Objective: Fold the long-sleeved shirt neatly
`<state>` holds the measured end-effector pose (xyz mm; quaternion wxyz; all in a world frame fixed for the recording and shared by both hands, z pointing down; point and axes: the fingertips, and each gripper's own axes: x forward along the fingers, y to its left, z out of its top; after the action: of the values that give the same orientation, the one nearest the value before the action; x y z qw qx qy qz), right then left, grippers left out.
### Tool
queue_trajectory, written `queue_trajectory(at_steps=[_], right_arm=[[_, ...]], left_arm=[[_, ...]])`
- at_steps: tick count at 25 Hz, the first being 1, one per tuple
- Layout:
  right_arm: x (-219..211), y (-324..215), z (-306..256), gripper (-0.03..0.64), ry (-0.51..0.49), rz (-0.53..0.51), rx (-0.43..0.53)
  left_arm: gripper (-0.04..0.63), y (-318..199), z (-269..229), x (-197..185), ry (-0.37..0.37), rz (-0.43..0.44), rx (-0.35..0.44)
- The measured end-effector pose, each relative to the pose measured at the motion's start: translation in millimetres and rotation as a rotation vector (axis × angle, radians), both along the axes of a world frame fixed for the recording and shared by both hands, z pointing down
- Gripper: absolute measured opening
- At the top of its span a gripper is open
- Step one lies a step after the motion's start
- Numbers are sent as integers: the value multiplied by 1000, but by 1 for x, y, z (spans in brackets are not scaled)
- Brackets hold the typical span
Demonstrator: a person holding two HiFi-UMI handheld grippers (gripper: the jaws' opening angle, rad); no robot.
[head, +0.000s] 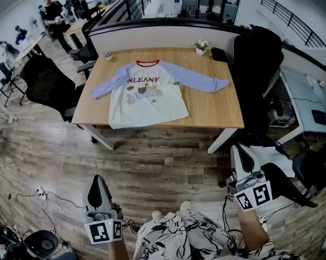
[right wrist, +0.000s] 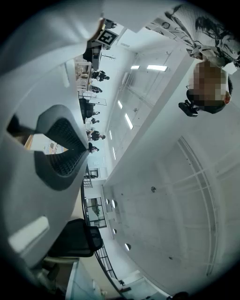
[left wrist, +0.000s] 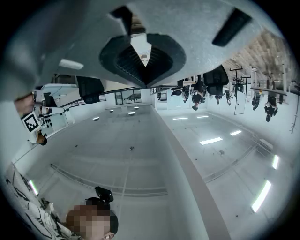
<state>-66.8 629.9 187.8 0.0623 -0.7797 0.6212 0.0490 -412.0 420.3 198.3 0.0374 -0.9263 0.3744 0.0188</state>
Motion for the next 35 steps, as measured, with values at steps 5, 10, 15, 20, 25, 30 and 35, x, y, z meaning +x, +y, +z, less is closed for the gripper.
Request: queue_trajectory(at_steps=[5, 10, 15, 20, 25, 30, 35], right_arm=[[-1, -5, 2, 2, 1, -9, -9], [0, -7, 1, 2, -8, -12, -12], [-5, -8, 6, 0, -16, -46, -12], [-6, -10, 13, 48, -13, -46, -33], [-7, -10, 9, 226, -36, -65, -5], [-7, -14, 13, 385, -57, -119, -1], [2, -16, 24, 420, -85, -147, -4]], left_arm=[[-3, -1, 1, -1, 18, -1, -11], [-3, 0, -1, 0, 25, 1, -22], [-2, -1, 7, 1, -12, -13, -62], [35, -1, 6, -1, -48, -39, -21], [266, -4, 1, -7, -22, -68, -14], [487, -4, -11, -19, 74, -135, 21], [520, 0, 2, -6, 46, -126, -27]])
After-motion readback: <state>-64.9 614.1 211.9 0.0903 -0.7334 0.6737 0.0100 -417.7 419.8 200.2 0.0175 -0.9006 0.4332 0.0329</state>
